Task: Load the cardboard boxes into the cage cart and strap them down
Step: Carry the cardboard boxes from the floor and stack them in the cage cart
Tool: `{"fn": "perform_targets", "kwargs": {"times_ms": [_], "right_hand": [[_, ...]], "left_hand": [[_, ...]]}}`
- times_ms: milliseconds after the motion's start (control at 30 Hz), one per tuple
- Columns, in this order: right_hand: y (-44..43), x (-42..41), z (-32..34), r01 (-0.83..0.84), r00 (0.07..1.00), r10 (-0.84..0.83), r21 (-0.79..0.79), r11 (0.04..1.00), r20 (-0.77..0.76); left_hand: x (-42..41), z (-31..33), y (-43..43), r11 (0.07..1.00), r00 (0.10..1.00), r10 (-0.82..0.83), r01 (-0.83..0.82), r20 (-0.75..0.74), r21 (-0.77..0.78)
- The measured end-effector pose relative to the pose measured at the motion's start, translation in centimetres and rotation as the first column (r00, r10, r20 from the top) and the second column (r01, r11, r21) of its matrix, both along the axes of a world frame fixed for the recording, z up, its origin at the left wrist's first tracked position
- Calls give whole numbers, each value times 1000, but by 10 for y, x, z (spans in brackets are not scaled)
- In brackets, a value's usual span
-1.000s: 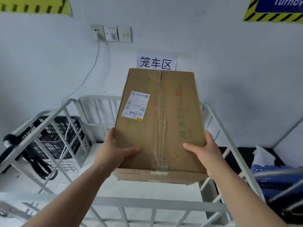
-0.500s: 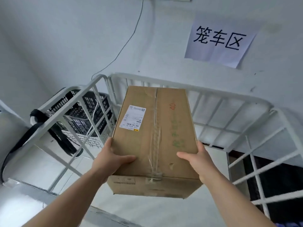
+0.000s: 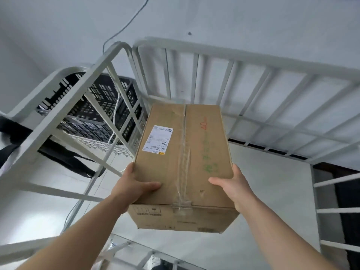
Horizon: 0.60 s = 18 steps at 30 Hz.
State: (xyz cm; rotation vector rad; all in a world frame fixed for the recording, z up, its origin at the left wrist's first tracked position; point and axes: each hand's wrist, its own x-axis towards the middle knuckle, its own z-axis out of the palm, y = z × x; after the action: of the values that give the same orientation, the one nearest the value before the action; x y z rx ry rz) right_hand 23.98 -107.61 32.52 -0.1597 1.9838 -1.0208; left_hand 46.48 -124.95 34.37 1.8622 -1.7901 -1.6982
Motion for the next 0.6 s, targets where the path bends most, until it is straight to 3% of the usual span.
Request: {"fn": "perform_targets", "kwargs": {"times_ms": [267, 600], "right_hand": [[-76, 27, -107, 53, 998, -55, 76, 996, 18], [-116, 47, -222, 91, 996, -92, 100, 991, 9]], "left_hand": [[20, -112, -96, 995, 996, -89, 89, 7, 47], [29, -235, -142, 988, 989, -143, 141, 29, 64]]}}
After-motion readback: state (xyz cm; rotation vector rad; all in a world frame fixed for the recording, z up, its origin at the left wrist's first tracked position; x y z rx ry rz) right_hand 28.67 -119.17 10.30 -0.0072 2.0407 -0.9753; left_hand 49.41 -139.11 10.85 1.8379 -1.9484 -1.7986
